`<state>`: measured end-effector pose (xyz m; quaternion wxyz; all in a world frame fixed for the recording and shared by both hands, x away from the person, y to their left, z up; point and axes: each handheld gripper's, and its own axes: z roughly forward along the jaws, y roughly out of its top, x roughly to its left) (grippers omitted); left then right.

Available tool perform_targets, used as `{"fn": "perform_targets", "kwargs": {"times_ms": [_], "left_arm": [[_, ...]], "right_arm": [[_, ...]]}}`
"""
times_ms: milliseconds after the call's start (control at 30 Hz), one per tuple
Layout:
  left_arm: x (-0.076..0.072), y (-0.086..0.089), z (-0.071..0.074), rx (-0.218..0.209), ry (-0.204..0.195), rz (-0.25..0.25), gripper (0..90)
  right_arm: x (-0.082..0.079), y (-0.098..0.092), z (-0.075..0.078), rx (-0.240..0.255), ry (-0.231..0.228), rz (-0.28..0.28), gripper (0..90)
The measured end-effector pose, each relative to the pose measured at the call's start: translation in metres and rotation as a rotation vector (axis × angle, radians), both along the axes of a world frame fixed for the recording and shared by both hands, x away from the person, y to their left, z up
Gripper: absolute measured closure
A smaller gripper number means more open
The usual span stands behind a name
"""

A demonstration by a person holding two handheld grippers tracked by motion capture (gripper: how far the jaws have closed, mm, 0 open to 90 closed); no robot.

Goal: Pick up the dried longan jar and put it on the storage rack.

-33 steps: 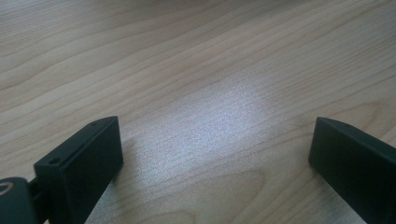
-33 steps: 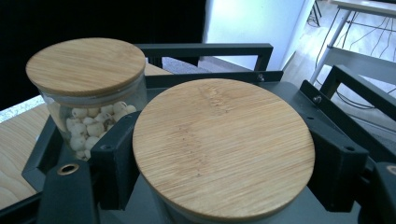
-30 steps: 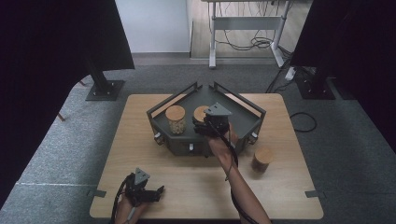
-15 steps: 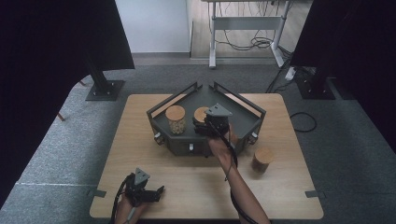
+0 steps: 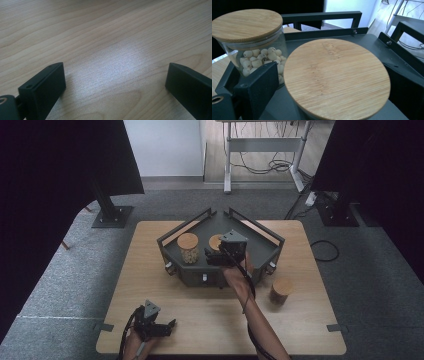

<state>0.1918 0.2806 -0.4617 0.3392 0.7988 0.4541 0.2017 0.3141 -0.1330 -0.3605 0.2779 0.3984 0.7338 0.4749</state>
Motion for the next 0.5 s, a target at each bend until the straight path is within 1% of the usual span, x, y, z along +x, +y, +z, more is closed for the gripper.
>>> {"fn": "perform_targets", "kwargs": {"times_ms": [233, 500], "left_arm": [[0.0000, 0.0000, 0.0000, 0.000, 0.000, 0.000, 2.5], [0.0000, 0.0001, 0.0000, 0.001, -0.001, -0.001, 2.5]], "right_arm": [[-0.0015, 0.0002, 0.0005, -0.003, -0.002, 0.006, 3.2], [-0.0096, -0.0016, 0.0033, -0.010, -0.027, 0.006, 3.2]]}}
